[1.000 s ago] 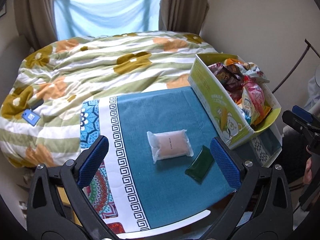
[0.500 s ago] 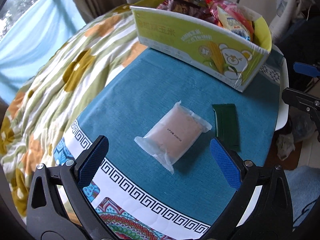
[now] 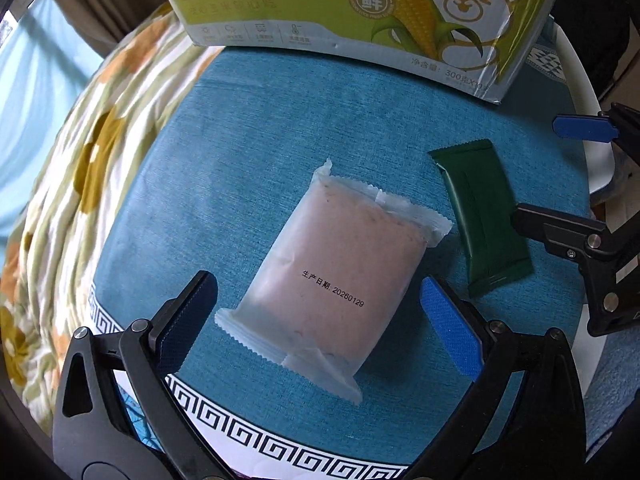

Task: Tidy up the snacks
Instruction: 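Grasp the white pouch with the left tool while the right tool grasps the green packet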

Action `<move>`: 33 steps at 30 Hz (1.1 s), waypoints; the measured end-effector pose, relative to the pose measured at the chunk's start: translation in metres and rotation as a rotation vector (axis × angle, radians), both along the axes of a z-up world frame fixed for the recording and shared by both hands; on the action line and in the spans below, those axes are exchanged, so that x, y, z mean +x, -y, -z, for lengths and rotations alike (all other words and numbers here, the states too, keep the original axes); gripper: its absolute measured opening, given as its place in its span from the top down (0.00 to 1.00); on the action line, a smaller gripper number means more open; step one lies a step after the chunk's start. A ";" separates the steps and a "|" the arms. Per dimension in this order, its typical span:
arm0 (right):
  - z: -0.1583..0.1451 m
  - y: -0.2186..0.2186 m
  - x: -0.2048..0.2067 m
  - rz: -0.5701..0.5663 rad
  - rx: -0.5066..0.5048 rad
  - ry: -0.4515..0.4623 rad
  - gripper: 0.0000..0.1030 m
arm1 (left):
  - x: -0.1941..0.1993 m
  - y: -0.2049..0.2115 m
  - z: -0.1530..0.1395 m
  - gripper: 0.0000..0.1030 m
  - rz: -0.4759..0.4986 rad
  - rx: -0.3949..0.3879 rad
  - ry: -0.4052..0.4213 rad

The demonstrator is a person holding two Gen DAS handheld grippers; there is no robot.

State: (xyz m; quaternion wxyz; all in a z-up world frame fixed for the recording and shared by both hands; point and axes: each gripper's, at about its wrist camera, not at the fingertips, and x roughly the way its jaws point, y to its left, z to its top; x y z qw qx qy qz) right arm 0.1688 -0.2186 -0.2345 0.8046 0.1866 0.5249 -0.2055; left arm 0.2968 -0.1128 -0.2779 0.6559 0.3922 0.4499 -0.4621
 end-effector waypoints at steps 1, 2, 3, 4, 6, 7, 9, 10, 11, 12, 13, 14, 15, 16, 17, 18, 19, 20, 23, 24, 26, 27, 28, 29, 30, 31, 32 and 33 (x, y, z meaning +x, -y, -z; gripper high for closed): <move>0.003 0.000 0.002 0.003 0.003 -0.002 0.02 | 0.000 0.002 0.003 0.03 0.005 0.000 0.000; 0.006 -0.001 0.003 0.004 0.006 -0.004 0.02 | 0.000 0.004 0.007 0.04 0.010 0.003 -0.001; 0.008 -0.003 0.005 0.005 0.005 -0.008 0.02 | 0.001 0.005 0.010 0.11 0.013 0.008 -0.008; 0.011 -0.004 0.005 0.006 0.004 -0.012 0.02 | 0.001 0.006 0.013 0.16 0.016 0.009 -0.031; 0.014 -0.005 0.006 0.014 0.015 -0.009 0.02 | 0.003 0.006 0.014 0.21 0.009 -0.014 -0.068; 0.015 -0.004 0.006 0.019 0.025 -0.007 0.02 | 0.004 0.005 0.014 0.23 0.006 -0.018 -0.081; 0.017 -0.004 0.006 0.027 0.038 -0.004 0.02 | 0.005 0.003 0.013 0.25 -0.007 -0.016 -0.076; 0.017 -0.004 0.007 0.029 0.041 -0.003 0.02 | 0.005 0.002 0.012 0.26 -0.019 -0.014 -0.071; 0.018 -0.005 0.007 0.030 0.044 -0.004 0.02 | 0.004 -0.001 0.012 0.27 -0.031 -0.013 -0.068; 0.020 -0.006 0.007 0.032 0.048 -0.007 0.02 | 0.005 -0.004 0.012 0.27 -0.045 -0.014 -0.066; 0.021 -0.006 0.007 0.032 0.053 -0.009 0.02 | 0.006 -0.006 0.011 0.28 -0.063 -0.015 -0.070; 0.022 -0.007 0.007 0.034 0.053 -0.009 0.03 | 0.008 -0.009 0.011 0.28 -0.091 -0.017 -0.077; 0.023 -0.009 0.007 0.034 0.052 -0.009 0.04 | 0.009 -0.014 0.011 0.29 -0.122 -0.019 -0.083; 0.023 -0.010 0.008 0.032 0.048 -0.011 0.06 | 0.012 -0.018 0.011 0.29 -0.154 -0.023 -0.086; 0.023 -0.011 0.008 0.029 0.040 -0.009 0.08 | 0.013 -0.021 0.011 0.29 -0.182 -0.022 -0.090; 0.022 -0.013 0.009 0.026 0.035 -0.006 0.10 | 0.016 -0.025 0.011 0.29 -0.209 -0.023 -0.097; 0.022 -0.013 0.010 0.021 0.028 -0.005 0.13 | 0.017 -0.029 0.011 0.29 -0.238 -0.029 -0.102; 0.021 -0.015 0.011 0.017 0.023 -0.002 0.15 | 0.019 -0.032 0.011 0.29 -0.263 -0.035 -0.108; 0.022 -0.021 0.014 0.002 0.015 0.002 0.18 | 0.017 -0.040 0.010 0.30 -0.311 -0.040 -0.098; 0.023 -0.024 0.017 -0.010 0.008 0.002 0.19 | 0.017 -0.042 0.011 0.30 -0.324 -0.037 -0.092; 0.022 -0.030 0.021 -0.037 -0.008 0.005 0.28 | 0.017 -0.046 0.009 0.30 -0.357 -0.039 -0.097; 0.022 -0.033 0.023 -0.051 -0.014 0.006 0.29 | 0.018 -0.051 0.008 0.30 -0.375 -0.048 -0.111; 0.023 -0.035 0.025 -0.063 -0.020 0.006 0.31 | 0.018 -0.055 0.007 0.31 -0.393 -0.056 -0.120; 0.023 -0.037 0.027 -0.075 -0.031 0.002 0.33 | 0.018 -0.060 0.006 0.31 -0.410 -0.058 -0.121; 0.025 -0.039 0.030 -0.091 -0.042 -0.001 0.34 | 0.017 -0.064 0.006 0.31 -0.424 -0.056 -0.116; 0.025 -0.041 0.031 -0.106 -0.054 -0.001 0.36 | 0.016 -0.068 0.006 0.31 -0.437 -0.053 -0.110; 0.026 -0.043 0.033 -0.122 -0.067 0.000 0.39 | 0.016 -0.072 0.006 0.31 -0.451 -0.052 -0.109; 0.026 -0.046 0.034 -0.138 -0.078 0.001 0.40 | 0.014 -0.076 0.006 0.31 -0.465 -0.052 -0.113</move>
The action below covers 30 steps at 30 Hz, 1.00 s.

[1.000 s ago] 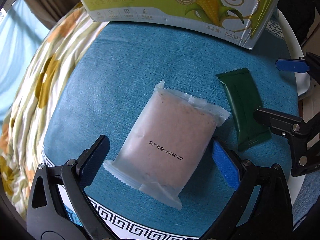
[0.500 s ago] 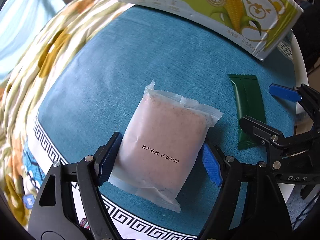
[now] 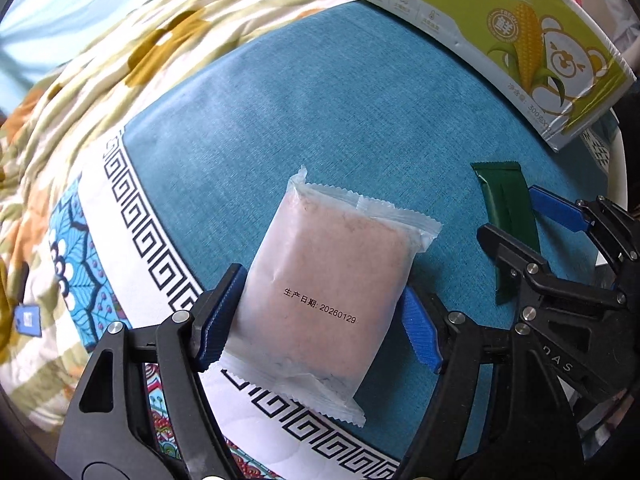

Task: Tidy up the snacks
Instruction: 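Grasp the white pouch with the left tool while the right tool grasps the green packet, then lower both items into the box and open both tools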

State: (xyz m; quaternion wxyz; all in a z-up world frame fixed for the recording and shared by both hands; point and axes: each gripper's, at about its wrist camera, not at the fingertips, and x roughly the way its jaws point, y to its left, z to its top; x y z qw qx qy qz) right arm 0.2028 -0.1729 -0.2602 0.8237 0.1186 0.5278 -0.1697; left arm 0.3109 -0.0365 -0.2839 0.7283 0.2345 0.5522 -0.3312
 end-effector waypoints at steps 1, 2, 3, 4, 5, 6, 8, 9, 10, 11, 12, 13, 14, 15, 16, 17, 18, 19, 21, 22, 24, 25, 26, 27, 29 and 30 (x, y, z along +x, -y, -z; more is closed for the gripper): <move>0.000 -0.001 0.002 -0.016 -0.004 0.005 0.45 | -0.001 -0.004 0.000 0.32 -0.014 -0.003 -0.006; 0.000 -0.003 0.003 -0.030 -0.006 0.010 0.48 | -0.002 -0.007 -0.001 0.32 -0.028 -0.006 -0.009; 0.000 -0.004 0.005 -0.042 -0.009 0.013 0.50 | -0.003 -0.010 -0.001 0.32 -0.040 -0.008 -0.012; 0.000 -0.005 0.006 -0.055 -0.009 0.017 0.54 | -0.004 -0.012 -0.001 0.32 -0.050 -0.008 -0.014; 0.000 -0.005 0.007 -0.066 -0.007 0.020 0.57 | -0.005 -0.014 -0.002 0.32 -0.058 -0.008 -0.016; 0.000 -0.004 0.008 -0.070 0.000 0.022 0.57 | -0.007 -0.015 -0.005 0.32 -0.065 -0.012 -0.014; -0.002 0.000 0.007 -0.062 0.032 0.043 0.58 | -0.009 -0.016 -0.012 0.33 -0.079 -0.024 -0.011; -0.005 0.001 0.006 -0.061 0.038 0.051 0.58 | -0.010 -0.016 -0.017 0.33 -0.085 -0.031 -0.007; -0.009 0.002 0.005 -0.064 0.038 0.061 0.58 | -0.012 -0.015 -0.023 0.33 -0.089 -0.038 -0.001; -0.014 0.003 0.005 -0.069 0.037 0.072 0.58 | -0.012 -0.014 -0.031 0.33 -0.092 -0.045 0.004; -0.020 0.004 0.004 -0.075 0.038 0.084 0.58 | -0.013 -0.012 -0.039 0.33 -0.095 -0.051 0.012; -0.027 0.006 0.002 -0.080 0.040 0.097 0.58 | -0.015 -0.009 -0.048 0.33 -0.099 -0.059 0.023; -0.036 0.008 0.001 -0.084 0.046 0.112 0.58 | -0.016 -0.006 -0.058 0.33 -0.102 -0.066 0.033; -0.045 0.010 -0.001 -0.089 0.053 0.131 0.58 | -0.018 -0.003 -0.068 0.33 -0.107 -0.073 0.046; -0.056 0.013 -0.004 -0.095 0.057 0.150 0.58 | -0.020 0.002 -0.079 0.33 -0.114 -0.077 0.059; -0.068 0.016 -0.007 -0.105 0.057 0.170 0.58 | -0.022 0.007 -0.089 0.33 -0.126 -0.082 0.071; -0.080 0.019 -0.010 -0.118 0.057 0.191 0.58 | -0.024 0.012 -0.100 0.33 -0.141 -0.088 0.083; -0.092 0.023 -0.013 -0.131 0.058 0.213 0.58 | -0.025 0.019 -0.109 0.33 -0.156 -0.099 0.091; -0.115 0.034 -0.019 -0.153 0.065 0.255 0.58 | -0.028 0.034 -0.129 0.33 -0.186 -0.133 0.097; -0.126 0.041 -0.023 -0.160 0.061 0.275 0.58 | -0.030 0.044 -0.139 0.33 -0.199 -0.150 0.101; -0.147 0.062 -0.028 -0.166 0.065 0.313 0.58 | -0.035 0.068 -0.156 0.33 -0.226 -0.170 0.117; -0.156 0.074 -0.030 -0.166 0.072 0.326 0.58 | -0.037 0.081 -0.165 0.33 -0.244 -0.181 0.125; -0.164 0.087 -0.032 -0.165 0.080 0.340 0.58 | -0.038 0.094 -0.172 0.33 -0.259 -0.193 0.129; -0.171 0.100 -0.032 -0.173 0.082 0.346 0.58 | -0.040 0.108 -0.180 0.33 -0.275 -0.210 0.130; -0.183 0.127 -0.034 -0.190 0.068 0.355 0.58 | -0.042 0.134 -0.191 0.33 -0.305 -0.242 0.137; -0.190 0.140 -0.035 -0.205 0.068 0.359 0.58 | -0.042 0.148 -0.195 0.33 -0.318 -0.252 0.140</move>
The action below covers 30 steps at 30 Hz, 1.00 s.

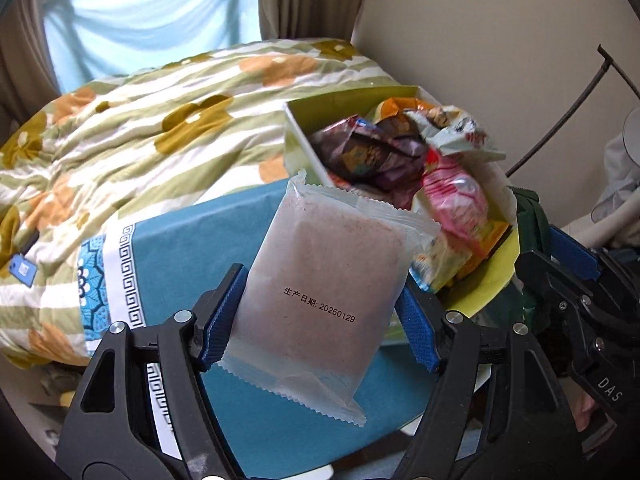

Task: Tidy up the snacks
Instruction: 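Lower both items into the box and open both tools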

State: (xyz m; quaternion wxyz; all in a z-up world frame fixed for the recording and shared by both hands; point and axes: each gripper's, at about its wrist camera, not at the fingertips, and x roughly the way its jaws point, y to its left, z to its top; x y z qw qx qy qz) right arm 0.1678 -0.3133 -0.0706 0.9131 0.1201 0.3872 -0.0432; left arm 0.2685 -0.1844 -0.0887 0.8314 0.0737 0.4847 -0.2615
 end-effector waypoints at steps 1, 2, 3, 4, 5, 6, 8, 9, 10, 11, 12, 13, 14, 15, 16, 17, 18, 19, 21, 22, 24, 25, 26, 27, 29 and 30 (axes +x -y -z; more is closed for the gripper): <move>-0.005 0.014 -0.002 -0.014 -0.006 0.004 0.58 | 0.001 0.014 -0.003 0.33 -0.014 -0.011 0.003; -0.009 0.026 -0.002 -0.022 -0.011 0.010 0.58 | 0.003 0.026 -0.005 0.33 -0.028 -0.019 0.005; -0.011 0.039 -0.002 -0.037 -0.013 0.011 0.58 | 0.006 0.039 -0.006 0.33 -0.042 -0.024 0.005; -0.012 0.051 -0.001 -0.050 -0.013 0.013 0.58 | 0.008 0.052 -0.007 0.33 -0.055 -0.028 0.006; -0.013 0.064 0.000 -0.055 -0.009 0.022 0.58 | 0.011 0.063 -0.007 0.33 -0.066 -0.031 0.007; -0.013 0.075 0.003 -0.065 -0.003 0.025 0.58 | 0.014 0.075 -0.006 0.33 -0.074 -0.029 0.006; -0.013 0.097 0.006 -0.080 0.002 0.031 0.58 | 0.019 0.095 -0.003 0.33 -0.093 -0.023 0.005; -0.012 0.104 0.008 -0.088 0.005 0.031 0.58 | 0.021 0.103 -0.001 0.33 -0.105 -0.022 0.005; -0.010 0.111 0.011 -0.099 0.008 0.027 0.58 | 0.024 0.110 0.001 0.32 -0.116 -0.021 0.006; -0.009 0.119 0.013 -0.107 0.012 0.024 0.58 | 0.025 0.115 0.002 0.32 -0.129 -0.018 0.014; -0.008 0.127 0.015 -0.117 0.016 0.020 0.58 | 0.026 0.119 0.002 0.28 -0.149 -0.013 0.023; -0.007 0.133 0.018 -0.129 0.019 0.014 0.58 | 0.026 0.120 0.002 0.17 -0.163 -0.014 0.020; -0.006 0.138 0.020 -0.140 0.020 0.010 0.58 | 0.026 0.119 0.002 0.11 -0.174 -0.022 0.015; -0.005 0.143 0.021 -0.150 0.021 0.006 0.58 | 0.024 0.115 0.002 0.05 -0.188 -0.032 0.017; -0.003 0.146 0.022 -0.159 0.023 0.001 0.58 | 0.020 0.111 0.001 0.04 -0.203 -0.040 0.021; -0.001 0.149 0.023 -0.169 0.026 -0.004 0.58 | 0.017 0.107 0.002 0.04 -0.216 -0.040 0.019; 0.001 0.153 0.023 -0.178 0.029 -0.008 0.58 | 0.013 0.102 0.004 0.04 -0.229 -0.036 0.012; 0.003 0.155 0.023 -0.184 0.030 -0.012 0.58 | 0.010 0.097 0.006 0.04 -0.242 -0.031 0.008; 0.007 0.161 0.024 -0.199 0.033 -0.017 0.58 | -0.001 0.087 0.010 0.04 -0.259 -0.015 0.010; 0.009 0.163 0.023 -0.206 0.033 -0.019 0.58 | -0.006 0.083 0.011 0.04 -0.267 0.002 0.013; 0.014 0.161 0.025 -0.225 0.031 -0.027 0.58 | -0.013 0.076 0.014 0.04 -0.286 0.038 0.015; 0.016 0.161 0.027 -0.234 0.027 -0.032 0.58 | -0.016 0.072 0.015 0.04 -0.297 0.049 0.010; 0.017 0.158 0.029 -0.245 0.027 -0.039 0.58 | -0.017 0.068 0.016 0.04 -0.310 0.053 0.004; 0.016 0.157 0.033 -0.259 0.036 -0.043 0.58 | -0.018 0.065 0.017 0.04 -0.323 0.054 -0.002; 0.013 0.151 0.041 -0.297 0.048 -0.040 0.58 | -0.020 0.058 0.016 0.04 -0.341 0.059 -0.012; 0.010 0.146 0.045 -0.320 0.042 -0.034 0.58 | -0.021 0.056 0.015 0.04 -0.349 0.069 -0.008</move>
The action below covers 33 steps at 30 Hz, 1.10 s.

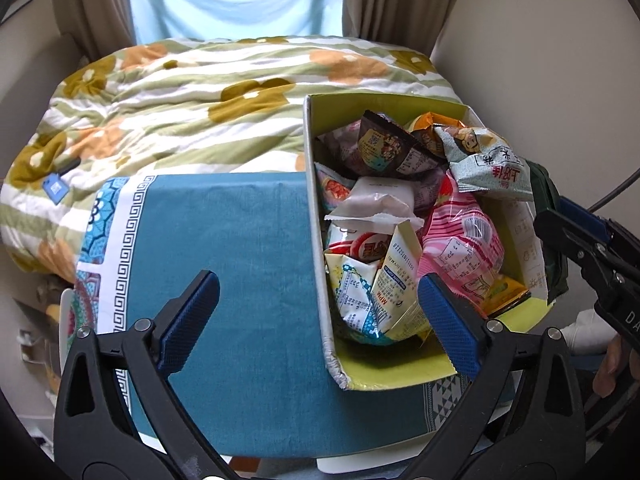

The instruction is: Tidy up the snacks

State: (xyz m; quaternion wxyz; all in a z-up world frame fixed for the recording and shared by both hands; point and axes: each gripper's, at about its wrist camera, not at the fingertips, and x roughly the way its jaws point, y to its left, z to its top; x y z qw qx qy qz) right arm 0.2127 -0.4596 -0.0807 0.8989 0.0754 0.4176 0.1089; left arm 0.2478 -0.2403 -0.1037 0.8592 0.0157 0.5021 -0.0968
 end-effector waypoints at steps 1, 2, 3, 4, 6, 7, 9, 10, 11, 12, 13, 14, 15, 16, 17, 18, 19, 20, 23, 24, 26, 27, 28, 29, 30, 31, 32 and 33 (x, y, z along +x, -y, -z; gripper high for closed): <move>-0.002 -0.004 0.005 -0.019 -0.004 0.008 0.58 | -0.002 -0.001 -0.002 0.04 -0.007 0.015 0.005; -0.005 -0.009 0.010 -0.038 -0.004 0.013 0.58 | -0.004 -0.002 -0.003 0.04 -0.012 0.033 0.009; -0.006 -0.013 0.016 -0.057 0.001 0.016 0.58 | -0.006 -0.002 -0.005 0.04 -0.017 0.051 0.014; -0.006 -0.016 0.023 -0.072 0.006 0.017 0.58 | -0.008 -0.005 -0.006 0.04 -0.025 0.066 0.021; -0.005 -0.023 0.035 -0.090 0.013 0.018 0.58 | -0.012 -0.010 -0.008 0.04 -0.042 0.081 0.020; -0.004 -0.027 0.041 -0.107 0.019 0.015 0.58 | -0.014 -0.014 -0.009 0.04 -0.050 0.083 0.017; 0.000 -0.034 0.049 -0.112 0.023 0.000 0.56 | -0.019 -0.021 -0.008 0.04 -0.061 0.091 0.018; 0.002 -0.036 0.051 -0.107 0.024 -0.009 0.49 | -0.022 -0.024 -0.007 0.04 -0.065 0.099 0.020; 0.004 -0.037 0.050 -0.095 0.030 -0.015 0.29 | -0.024 -0.028 -0.007 0.04 -0.071 0.108 0.024; 0.005 -0.036 0.047 -0.081 0.040 -0.015 0.17 | -0.027 -0.031 -0.006 0.04 -0.076 0.116 0.029; 0.006 -0.034 0.043 -0.066 0.053 -0.012 0.05 | -0.029 -0.034 -0.005 0.04 -0.079 0.118 0.033; 0.008 -0.033 0.038 -0.052 0.060 -0.016 0.05 | -0.031 -0.037 -0.004 0.04 -0.077 0.113 0.036; 0.009 -0.033 0.035 -0.039 0.055 -0.027 0.05 | -0.033 -0.039 -0.004 0.04 -0.075 0.106 0.041; 0.011 -0.034 0.030 -0.028 0.046 -0.038 0.04 | -0.036 -0.042 -0.005 0.04 -0.072 0.102 0.047; 0.013 -0.034 0.026 -0.016 0.038 -0.043 0.04 | -0.039 -0.044 -0.005 0.04 -0.067 0.101 0.051; 0.014 -0.034 0.021 -0.004 0.029 -0.045 0.04 | -0.042 -0.047 -0.006 0.04 -0.060 0.102 0.057; 0.014 -0.034 0.016 0.010 0.020 -0.047 0.04 | -0.044 -0.049 -0.009 0.04 -0.055 0.106 0.066; 0.013 -0.034 0.012 0.023 0.015 -0.046 0.04 | -0.047 -0.051 -0.011 0.04 -0.049 0.107 0.077; 0.003 -0.036 -0.006 0.069 0.009 -0.023 0.04 | -0.058 -0.061 -0.027 0.04 -0.031 0.095 0.129; -0.001 -0.037 -0.011 0.082 0.002 -0.014 0.04 | -0.063 -0.064 -0.034 0.04 -0.026 0.090 0.154; -0.013 -0.042 -0.023 0.100 -0.006 0.011 0.04 | -0.073 -0.071 -0.051 0.04 -0.021 0.088 0.210; -0.020 -0.045 -0.029 0.107 -0.011 0.023 0.04 | -0.080 -0.075 -0.060 0.04 -0.021 0.087 0.241; -0.027 -0.048 -0.035 0.116 -0.016 0.038 0.04 | -0.087 -0.079 -0.069 0.04 -0.025 0.087 0.274; -0.036 -0.053 -0.042 0.128 -0.022 0.056 0.04 | -0.094 -0.084 -0.079 0.04 -0.034 0.087 0.306; -0.044 -0.057 -0.049 0.138 -0.031 0.076 0.04 | -0.101 -0.088 -0.087 0.02 -0.048 0.090 0.337; -0.052 -0.060 -0.056 0.149 -0.040 0.096 0.04 | -0.109 -0.093 -0.095 0.01 -0.064 0.092 0.366; -0.061 -0.064 -0.064 0.158 -0.051 0.118 0.04 | -0.116 -0.099 -0.102 0.01 -0.076 0.090 0.393; -0.068 -0.068 -0.072 0.165 -0.063 0.137 0.04 | -0.123 -0.105 -0.108 0.01 -0.083 0.085 0.414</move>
